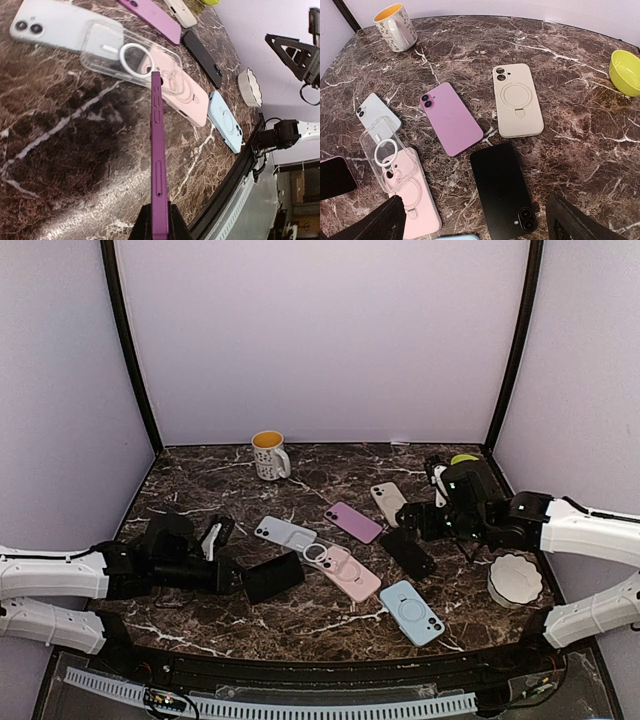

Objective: Take the phone out of the phone case
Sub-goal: Place the phone at the center of the board.

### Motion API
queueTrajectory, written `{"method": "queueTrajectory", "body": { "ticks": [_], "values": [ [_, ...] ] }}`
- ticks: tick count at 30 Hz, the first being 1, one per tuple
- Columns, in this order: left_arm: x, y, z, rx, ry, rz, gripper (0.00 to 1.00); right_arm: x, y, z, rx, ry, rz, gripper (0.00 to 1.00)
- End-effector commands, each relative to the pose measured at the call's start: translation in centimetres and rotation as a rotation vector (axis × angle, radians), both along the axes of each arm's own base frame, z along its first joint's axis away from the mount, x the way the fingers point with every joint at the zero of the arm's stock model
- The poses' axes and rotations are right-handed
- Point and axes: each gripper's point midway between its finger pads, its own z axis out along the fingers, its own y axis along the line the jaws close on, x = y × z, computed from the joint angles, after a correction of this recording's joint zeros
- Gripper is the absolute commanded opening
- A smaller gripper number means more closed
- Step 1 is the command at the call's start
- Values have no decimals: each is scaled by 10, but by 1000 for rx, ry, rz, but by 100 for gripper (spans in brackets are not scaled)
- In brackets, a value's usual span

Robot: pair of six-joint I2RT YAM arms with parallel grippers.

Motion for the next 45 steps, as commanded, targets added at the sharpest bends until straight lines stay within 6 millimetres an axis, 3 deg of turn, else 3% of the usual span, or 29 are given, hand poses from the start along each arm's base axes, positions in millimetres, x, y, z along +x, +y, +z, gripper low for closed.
{"method": "queueTrajectory", "body": {
  "ticks": [1,7,18,25,33,42,45],
  "values": [
    [6,-6,16,-178,77,81,0,6,4,10,63,-36,-15,99],
    [8,3,-2,-176,150,157,0,6,6,5,65,-31,-9,99],
    [10,-4,-16,-179,203,164,0,6,4,-1,60,-34,-10,99],
    [9,-6,-23,-162,209,143,22,6,5,2,75,-46,-6,99],
    [9,-4,-28,-128,199,141,33,6,5,1,72,-53,-5,99],
    [8,13,-31,-36,146,162,91,7,-1,4,49,-75,-13,99],
    [11,25,-29,32,92,178,98,8,-4,10,42,-96,-18,99]
  ]
}}
